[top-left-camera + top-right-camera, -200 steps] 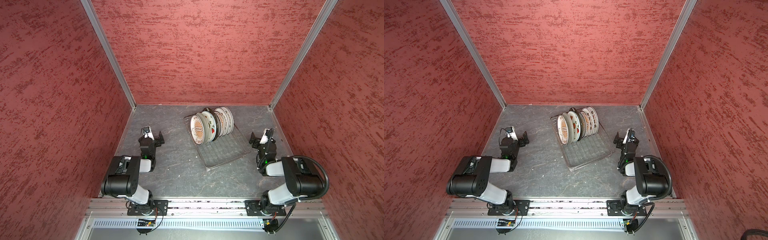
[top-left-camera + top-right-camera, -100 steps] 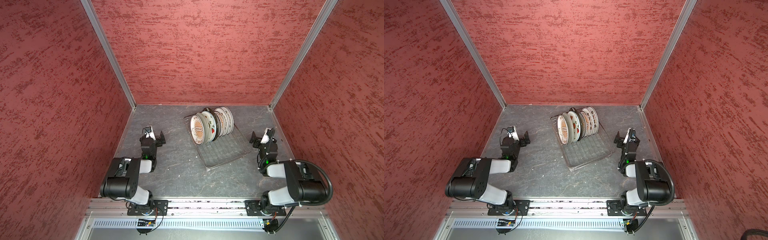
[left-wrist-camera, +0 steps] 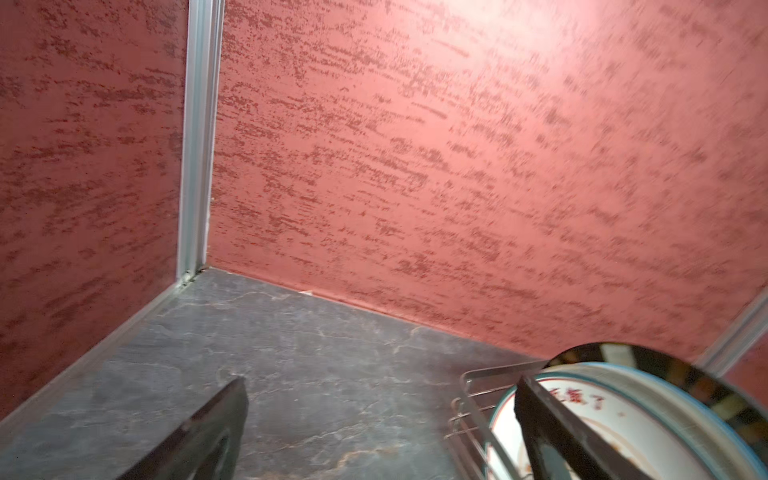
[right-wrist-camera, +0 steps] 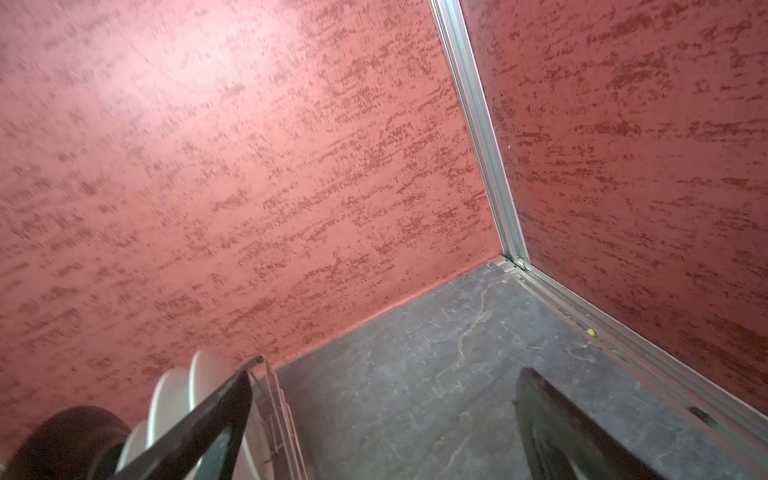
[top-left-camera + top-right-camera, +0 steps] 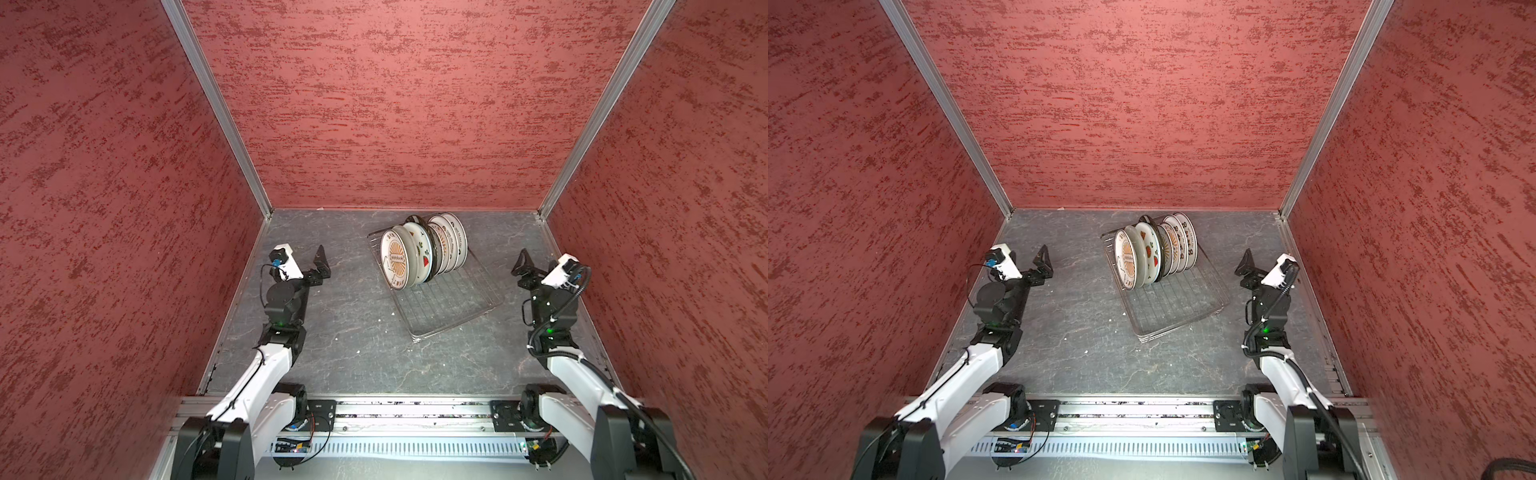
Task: Unload the plates from the dish rack
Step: 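Reach both grippers toward the plate rack from either side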
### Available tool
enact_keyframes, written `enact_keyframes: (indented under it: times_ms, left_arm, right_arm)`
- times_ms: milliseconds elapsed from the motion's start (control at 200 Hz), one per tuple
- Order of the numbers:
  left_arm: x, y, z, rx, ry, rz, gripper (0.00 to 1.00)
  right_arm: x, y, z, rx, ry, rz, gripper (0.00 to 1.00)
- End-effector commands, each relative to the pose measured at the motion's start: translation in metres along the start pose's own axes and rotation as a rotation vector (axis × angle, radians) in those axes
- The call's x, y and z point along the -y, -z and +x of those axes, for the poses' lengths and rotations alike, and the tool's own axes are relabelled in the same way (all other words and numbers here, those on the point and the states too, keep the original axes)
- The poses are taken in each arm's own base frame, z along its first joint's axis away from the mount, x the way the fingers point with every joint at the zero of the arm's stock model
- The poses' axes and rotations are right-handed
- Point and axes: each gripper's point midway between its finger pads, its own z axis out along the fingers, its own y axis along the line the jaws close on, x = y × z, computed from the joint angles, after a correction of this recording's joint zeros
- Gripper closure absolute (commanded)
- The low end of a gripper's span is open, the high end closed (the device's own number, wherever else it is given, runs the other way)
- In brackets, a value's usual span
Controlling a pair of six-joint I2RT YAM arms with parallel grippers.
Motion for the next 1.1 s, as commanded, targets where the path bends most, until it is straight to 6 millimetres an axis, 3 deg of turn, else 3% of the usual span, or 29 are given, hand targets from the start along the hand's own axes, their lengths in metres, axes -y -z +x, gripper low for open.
enact_keyframes:
  times_ms: [0, 70, 185, 331, 431, 601, 802, 992, 1092]
  left_arm:
    - [0.022, 0.011, 0.001, -0.09, 0.259, 0.098, 0.01]
    - [0.038, 0.022, -0.007, -0.053, 0.33, 0.206, 0.01]
    - [0.044, 0.036, -0.008, 0.022, 0.463, 0.304, 0.01]
    - [0.041, 0.027, 0.001, -0.046, 0.549, 0.26, 0.01]
    - [0.044, 0.016, 0.005, -0.072, 0.573, 0.24, 0.0]
    - [0.086, 0.005, 0.016, -0.167, 0.489, 0.317, 0.01]
    - [0.135, 0.01, 0.027, -0.208, 0.381, 0.397, 0.01]
    - [0.16, 0.015, 0.038, -0.242, 0.359, 0.465, 0.01]
    - [0.166, 0.011, 0.044, -0.255, 0.36, 0.467, 0.0]
  right_arm:
    - [-0.041, 0.009, -0.001, -0.079, -0.102, -0.198, 0.01]
    - [-0.043, 0.019, -0.009, -0.025, -0.189, -0.229, 0.01]
    - [-0.04, 0.032, -0.021, 0.063, -0.271, -0.253, 0.01]
    - [-0.055, 0.008, -0.022, -0.037, -0.243, -0.254, 0.01]
    - [-0.063, -0.015, -0.013, -0.147, -0.25, -0.242, 0.01]
    - [-0.098, -0.048, 0.003, -0.3, -0.243, -0.362, 0.03]
    - [-0.138, -0.073, 0.021, -0.377, -0.134, -0.382, 0.06]
    - [-0.182, -0.088, 0.046, -0.442, 0.014, -0.388, 0.09]
    - [-0.206, -0.092, 0.062, -0.493, 0.085, -0.42, 0.16]
